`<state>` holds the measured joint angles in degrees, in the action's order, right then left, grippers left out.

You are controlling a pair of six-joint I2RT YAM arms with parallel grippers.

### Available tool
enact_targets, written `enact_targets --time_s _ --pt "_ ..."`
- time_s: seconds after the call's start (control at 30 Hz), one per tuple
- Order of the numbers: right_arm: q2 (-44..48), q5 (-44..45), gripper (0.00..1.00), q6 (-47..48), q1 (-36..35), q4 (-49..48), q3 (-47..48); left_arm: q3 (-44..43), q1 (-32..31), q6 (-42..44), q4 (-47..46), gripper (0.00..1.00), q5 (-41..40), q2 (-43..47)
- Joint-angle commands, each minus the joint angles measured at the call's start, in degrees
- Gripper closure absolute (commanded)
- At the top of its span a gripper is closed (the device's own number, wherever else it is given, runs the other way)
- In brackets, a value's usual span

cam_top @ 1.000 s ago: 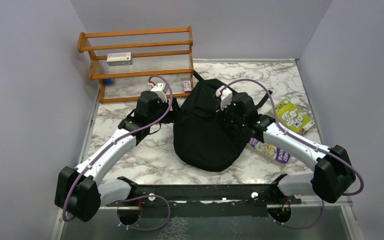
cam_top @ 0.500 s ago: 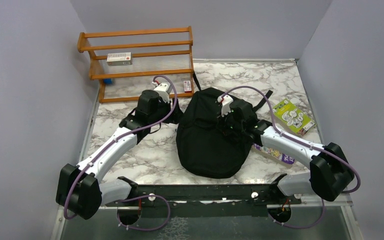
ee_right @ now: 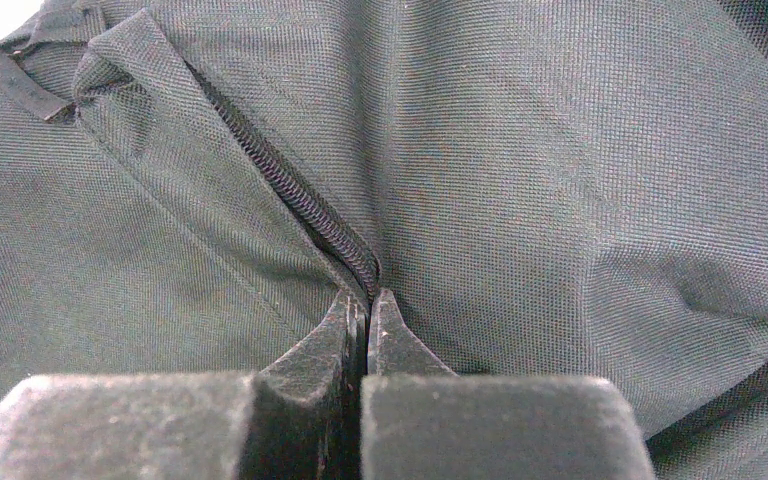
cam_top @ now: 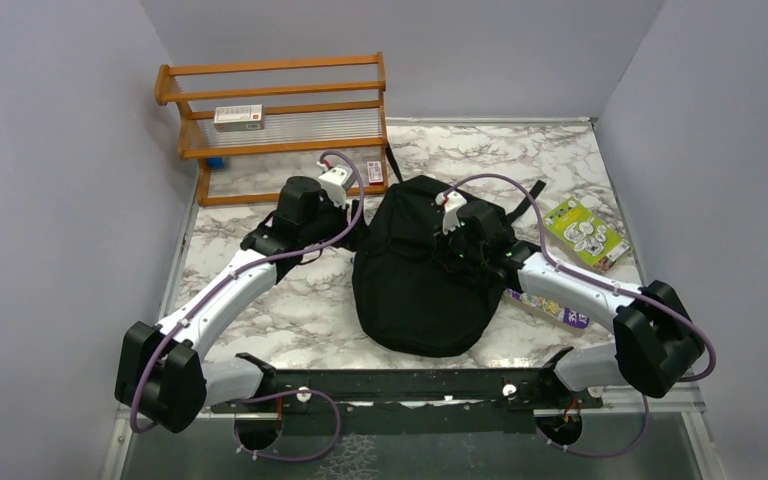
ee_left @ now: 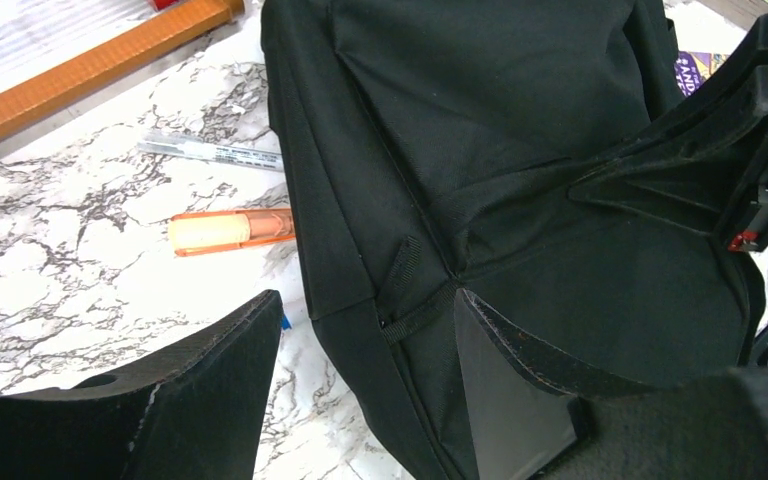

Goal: Pack the student bag
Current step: Unzip the student bag at the center of the board.

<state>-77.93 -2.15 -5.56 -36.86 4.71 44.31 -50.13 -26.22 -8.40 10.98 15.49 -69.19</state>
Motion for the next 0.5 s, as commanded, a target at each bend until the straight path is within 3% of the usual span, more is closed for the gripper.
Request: enact_targets --time_s 0.0,0.47 --pt "-1.3 1.73 0.99 -0.94 -0.14 -0.74 0.43 -0.23 0.2 0.57 0.36 0.34 3.01 -0.18" --pt "-3.61 1.75 0.99 -3.58 -0.15 0.55 4.08 7.21 -0.32 4.69 -6.28 0.34 2.46 4.13"
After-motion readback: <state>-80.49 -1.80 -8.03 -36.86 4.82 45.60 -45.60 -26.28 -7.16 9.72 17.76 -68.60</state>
